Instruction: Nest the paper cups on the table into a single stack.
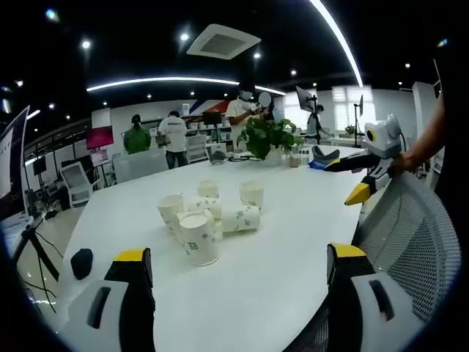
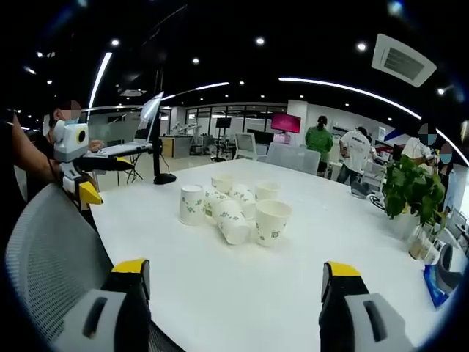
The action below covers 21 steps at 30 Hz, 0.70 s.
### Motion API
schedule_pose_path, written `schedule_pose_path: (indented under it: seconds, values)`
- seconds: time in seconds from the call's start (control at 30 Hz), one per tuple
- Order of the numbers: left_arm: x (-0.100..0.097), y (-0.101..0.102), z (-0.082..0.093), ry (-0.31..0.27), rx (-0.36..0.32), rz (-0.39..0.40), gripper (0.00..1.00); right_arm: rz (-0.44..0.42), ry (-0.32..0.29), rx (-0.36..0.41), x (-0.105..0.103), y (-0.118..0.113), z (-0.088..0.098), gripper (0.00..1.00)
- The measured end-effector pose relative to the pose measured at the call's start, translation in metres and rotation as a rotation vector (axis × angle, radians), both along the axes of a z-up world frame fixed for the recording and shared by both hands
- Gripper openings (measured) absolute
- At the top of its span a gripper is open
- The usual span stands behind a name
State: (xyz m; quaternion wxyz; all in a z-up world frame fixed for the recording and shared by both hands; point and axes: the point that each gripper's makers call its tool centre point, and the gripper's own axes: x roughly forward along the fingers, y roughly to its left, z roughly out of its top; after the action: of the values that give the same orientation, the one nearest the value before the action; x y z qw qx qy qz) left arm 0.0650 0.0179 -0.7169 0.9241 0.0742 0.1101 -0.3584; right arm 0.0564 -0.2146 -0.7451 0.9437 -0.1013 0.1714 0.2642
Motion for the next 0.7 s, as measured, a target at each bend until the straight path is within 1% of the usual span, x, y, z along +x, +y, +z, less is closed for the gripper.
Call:
schedule_pose_path:
  seconds: [0.27, 0.33, 0.43, 0.7]
  values:
    - [-0.0004, -0.0010, 0.0014, -0.001, 0.002, 0.003, 0.99, 0.001, -0.005, -0.002, -0.0001, 0.0002, 0.0008, 0.98]
    - [-0.0006, -0.0011, 0.0016, -0.001, 0.002, 0.002, 0.99, -0.017, -0.002, 0.022, 0.0010, -0.0024, 0.0023, 0.98]
    - [-0.0007, -0.0015, 0.0023, -0.003, 0.002, 0.001, 0.99, -0.024, -0.011, 0.030, 0.0018, -0.0041, 0.0043, 0.97]
    - [0.0006, 0.0001, 0.0014, -0.007, 0.003, -0.002, 0.99, -0.004, -0.009, 0.009, 0.0013, -0.0010, 0.0043, 0.97]
